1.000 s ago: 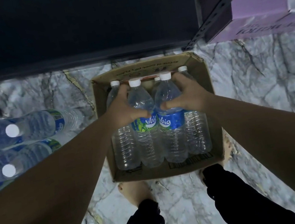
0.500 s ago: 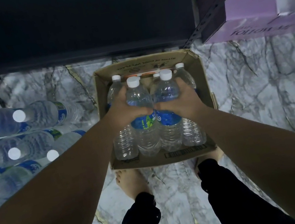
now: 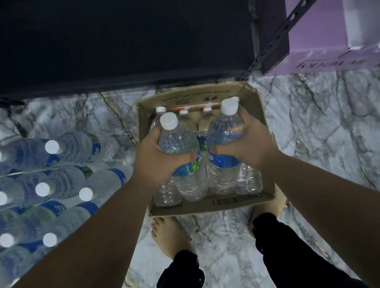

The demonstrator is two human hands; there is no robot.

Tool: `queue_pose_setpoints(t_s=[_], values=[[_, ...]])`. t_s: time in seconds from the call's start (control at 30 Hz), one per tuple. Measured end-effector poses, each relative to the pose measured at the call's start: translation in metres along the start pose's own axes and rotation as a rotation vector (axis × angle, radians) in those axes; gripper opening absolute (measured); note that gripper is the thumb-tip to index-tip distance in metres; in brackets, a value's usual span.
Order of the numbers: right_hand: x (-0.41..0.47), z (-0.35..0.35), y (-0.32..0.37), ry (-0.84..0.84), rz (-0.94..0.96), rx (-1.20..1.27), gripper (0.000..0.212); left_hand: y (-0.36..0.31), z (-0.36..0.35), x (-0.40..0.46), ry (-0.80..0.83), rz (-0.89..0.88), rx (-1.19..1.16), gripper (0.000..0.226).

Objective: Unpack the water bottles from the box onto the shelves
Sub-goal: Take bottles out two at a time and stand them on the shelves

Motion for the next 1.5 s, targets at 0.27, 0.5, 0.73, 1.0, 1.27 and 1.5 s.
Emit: queue_pose_setpoints(t_s=[0.27, 0.5, 0.73, 1.0, 1.27, 1.5], values=[[-0.052, 0.074, 0.098, -0.11, 0.097, 0.076, 0.065, -0.131, 0.023, -0.049, -0.085, -0.147, -0.003, 0.071], [-0.118, 0.149, 0.204, -0.227, 0.249, 0.104, 0.063, -0.257, 0.038, -0.114, -0.124, -0.318, 0.018, 0.062], [-0.184, 0.233, 0.293, -0.328, 0.328, 0.149, 0.072, -0.386, 0.04, -0.184, -0.142, -0.469, 0.015, 0.069], [-0.198, 0.325, 0.374, -0.429, 0.445, 0.157, 0.07, -0.514, 0.032, -0.212, -0.153, -0.608, 0.038, 0.066], [-0.169, 0.393, 0.441, -0.552, 0.57, 0.191, 0.075, -0.602, 0.02, -0.19, -0.131, -0.717, 0.079, 0.076], [-0.126, 0.412, 0.464, -0.558, 0.602, 0.164, 0.081, -0.634, 0.011, -0.146, -0.194, -0.754, 0.044, 0.072]])
Point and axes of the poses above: each hand's wrist, its own x-axis towards the middle knuckle, its own z-axis out of the back of the hand, y = z × x, the point moved 3 cm from there along x, towards the middle knuckle, and after that the axes turned 12 degrees about -x, right-handed, at the moved point
